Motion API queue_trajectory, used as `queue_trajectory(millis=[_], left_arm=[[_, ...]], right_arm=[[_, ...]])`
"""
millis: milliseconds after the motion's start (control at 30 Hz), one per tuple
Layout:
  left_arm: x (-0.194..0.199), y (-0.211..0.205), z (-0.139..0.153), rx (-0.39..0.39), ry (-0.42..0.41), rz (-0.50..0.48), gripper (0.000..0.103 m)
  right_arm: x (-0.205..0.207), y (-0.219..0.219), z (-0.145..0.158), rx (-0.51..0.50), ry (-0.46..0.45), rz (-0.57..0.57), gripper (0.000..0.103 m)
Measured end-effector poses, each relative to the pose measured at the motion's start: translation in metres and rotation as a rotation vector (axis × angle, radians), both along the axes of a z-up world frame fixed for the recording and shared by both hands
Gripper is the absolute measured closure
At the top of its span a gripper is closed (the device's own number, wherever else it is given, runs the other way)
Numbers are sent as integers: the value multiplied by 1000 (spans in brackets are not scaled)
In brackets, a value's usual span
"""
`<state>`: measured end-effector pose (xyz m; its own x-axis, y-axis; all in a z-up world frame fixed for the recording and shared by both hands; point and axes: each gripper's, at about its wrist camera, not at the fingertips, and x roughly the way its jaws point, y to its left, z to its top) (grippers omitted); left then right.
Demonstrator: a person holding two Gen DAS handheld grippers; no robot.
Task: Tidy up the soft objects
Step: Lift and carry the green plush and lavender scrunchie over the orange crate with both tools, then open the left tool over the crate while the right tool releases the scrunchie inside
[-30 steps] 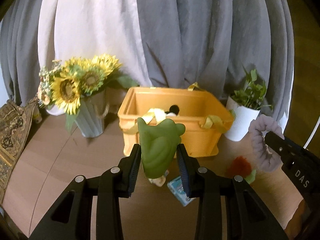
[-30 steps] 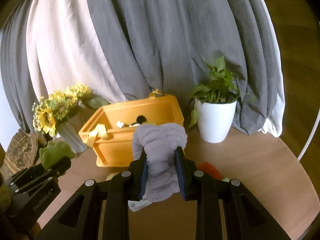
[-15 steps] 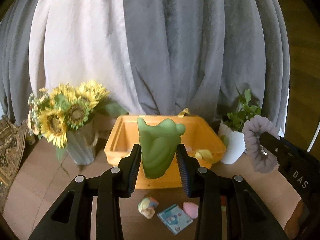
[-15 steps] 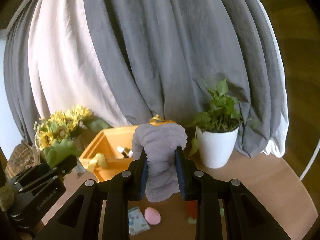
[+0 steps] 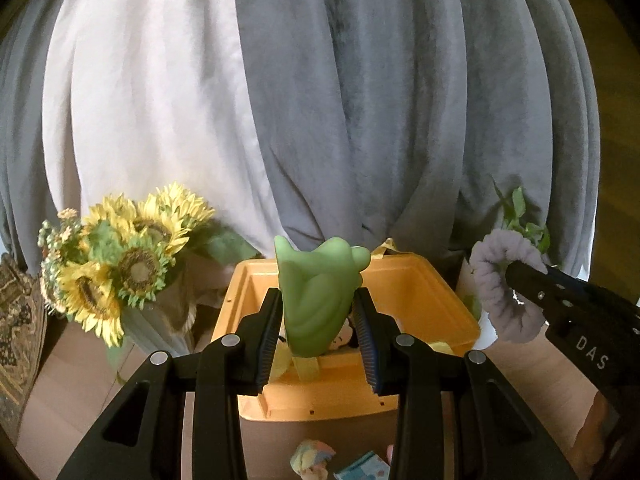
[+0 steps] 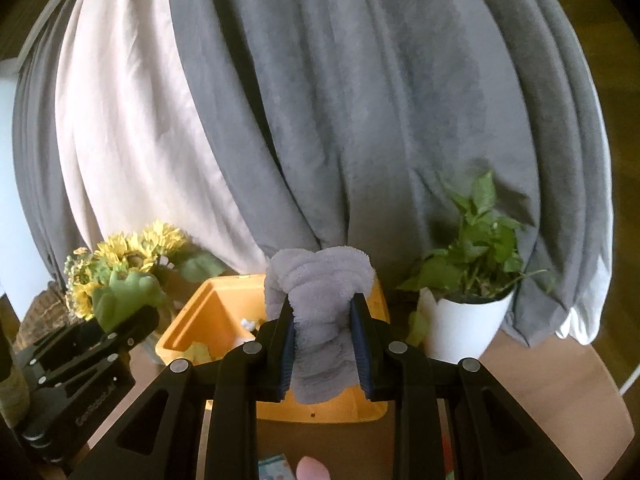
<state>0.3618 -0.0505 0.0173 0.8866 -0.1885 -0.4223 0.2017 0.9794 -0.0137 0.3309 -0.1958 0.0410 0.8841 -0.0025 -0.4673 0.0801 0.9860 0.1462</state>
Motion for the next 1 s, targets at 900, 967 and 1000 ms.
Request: queue_trajectory(millis=[900,967,1000], left_arm=[[102,-18,-52,64,149,-64,67],[107,-18,-56,68,167,-66,67],[109,-19,-58,70,176,-70,67]], right_arm=[[100,-2,-51,-21,157,66,76],[104,-2,-56,-26,168,68,76],[106,-2,-58,-27,174,70,76]])
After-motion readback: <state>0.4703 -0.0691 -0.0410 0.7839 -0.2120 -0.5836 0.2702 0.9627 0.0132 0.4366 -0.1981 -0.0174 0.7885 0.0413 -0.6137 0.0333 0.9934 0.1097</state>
